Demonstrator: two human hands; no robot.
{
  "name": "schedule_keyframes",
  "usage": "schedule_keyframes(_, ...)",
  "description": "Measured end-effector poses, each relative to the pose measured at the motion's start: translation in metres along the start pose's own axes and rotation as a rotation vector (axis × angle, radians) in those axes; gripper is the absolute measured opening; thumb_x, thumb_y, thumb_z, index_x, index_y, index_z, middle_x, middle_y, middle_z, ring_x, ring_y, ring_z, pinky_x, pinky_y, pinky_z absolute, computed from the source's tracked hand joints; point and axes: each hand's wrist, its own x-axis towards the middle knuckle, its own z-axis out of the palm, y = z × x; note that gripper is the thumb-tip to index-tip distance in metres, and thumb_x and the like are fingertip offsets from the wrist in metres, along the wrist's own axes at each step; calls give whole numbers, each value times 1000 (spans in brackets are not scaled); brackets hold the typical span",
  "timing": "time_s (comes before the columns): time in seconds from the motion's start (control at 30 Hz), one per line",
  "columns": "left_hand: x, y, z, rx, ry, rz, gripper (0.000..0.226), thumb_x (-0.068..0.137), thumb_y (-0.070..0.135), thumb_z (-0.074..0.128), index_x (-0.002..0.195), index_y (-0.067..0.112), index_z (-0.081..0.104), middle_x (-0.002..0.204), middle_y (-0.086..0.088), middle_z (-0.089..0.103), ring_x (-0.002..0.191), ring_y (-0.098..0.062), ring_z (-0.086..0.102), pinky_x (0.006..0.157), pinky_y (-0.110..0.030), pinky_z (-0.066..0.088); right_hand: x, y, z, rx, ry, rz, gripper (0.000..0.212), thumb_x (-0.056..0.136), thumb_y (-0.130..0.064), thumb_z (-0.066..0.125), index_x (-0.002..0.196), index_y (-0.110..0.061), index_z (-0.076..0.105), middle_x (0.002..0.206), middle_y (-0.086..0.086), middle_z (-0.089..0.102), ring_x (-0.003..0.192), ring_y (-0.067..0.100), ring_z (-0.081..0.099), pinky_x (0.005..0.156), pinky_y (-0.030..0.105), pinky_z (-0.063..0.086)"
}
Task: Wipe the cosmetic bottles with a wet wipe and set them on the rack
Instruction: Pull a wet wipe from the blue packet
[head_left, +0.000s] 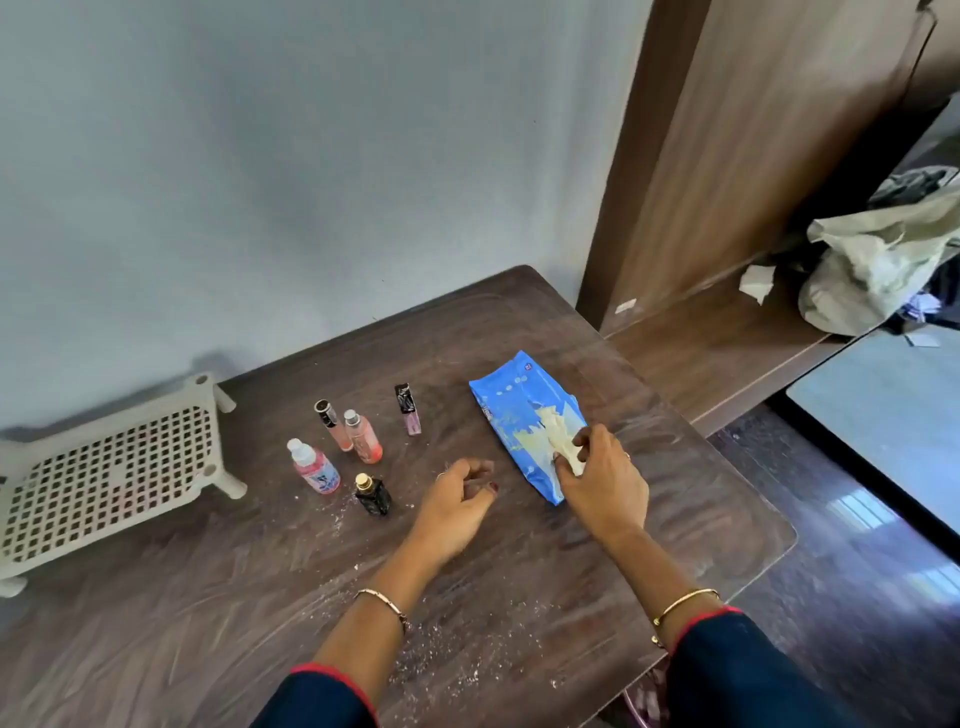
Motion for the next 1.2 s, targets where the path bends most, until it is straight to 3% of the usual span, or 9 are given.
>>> schedule_keyframes(0.1, 3, -2, 2, 30, -18, -28, 24, 94, 22, 55, 118, 23, 55, 96, 2, 60, 76, -2, 51, 59, -15, 38, 7, 9, -1, -34, -20, 26, 26, 83, -47, 62, 96, -27, 52, 101, -10, 58, 87, 14, 58, 62, 29, 43)
schedule_keyframes(0.2, 6, -6, 3, 25, -16, -55, 26, 93, 25, 56, 119, 26, 56, 105, 2, 62, 92, -7, 57, 70, -20, 42, 10, 14, 3, -28, -44, 32, 25, 85, -46, 62, 101, -27, 60, 100, -10, 58, 88, 11, 57, 64, 29, 47)
schedule_keyframes(0.37, 11, -1, 1, 20, -23, -61, 24, 94, 24, 55, 118, 26, 56, 108, 4, 63, 98, -4, 58, 77, -21, 45, 17, 17, 9, -7, -71, 53, 15, 90, -27, 59, 104, -23, 64, 103, -6, 63, 87, 11, 59, 69, 32, 55)
schedule_keyframes(0.6, 13, 4, 4, 25, -39, -38, 24, 95, 23, 55, 118, 25, 56, 114, 9, 59, 98, 0, 55, 76, -16, 44, 20, 13, 7, 76, 22, 76, 8, 91, -21, 54, 91, -23, 62, 96, -9, 62, 81, 11, 55, 60, 27, 44)
schedule_keyframes(0.67, 16, 4, 6, 26, -40, -34, 25, 94, 24, 55, 119, 24, 57, 115, 7, 59, 103, -4, 56, 81, -19, 45, 23, 13, 5, 59, 17, 64, 9, 91, -23, 56, 97, -24, 63, 102, -7, 62, 86, 12, 56, 62, 28, 47)
schedule_keyframes(0.8, 20, 5, 14, 86, -59, -5, 32, 94, 24, 55, 126, 22, 54, 120, 6, 59, 105, -5, 56, 84, -19, 44, 30, 14, 2, -31, -106, 62, 32, 90, -27, 61, 121, -21, 60, 113, -1, 55, 101, 16, 55, 70, 26, 47)
schedule_keyframes(1.03, 23, 9, 34, 202, -95, 77, 43, 93, 28, 57, 134, 21, 48, 139, 3, 50, 125, -12, 48, 103, -25, 39, 35, 16, 3, 60, -76, 67, 12, 90, -16, 57, 98, -18, 66, 101, -4, 63, 90, 14, 57, 68, 30, 53)
schedule_keyframes(1.2, 30, 14, 39, 262, -78, 128, 42, 92, 28, 56, 133, 22, 48, 139, 3, 47, 125, -19, 48, 103, -34, 41, 36, 14, -7, 153, -60, 84, 7, 92, -17, 50, 93, -21, 56, 87, -7, 63, 81, 16, 60, 63, 31, 47)
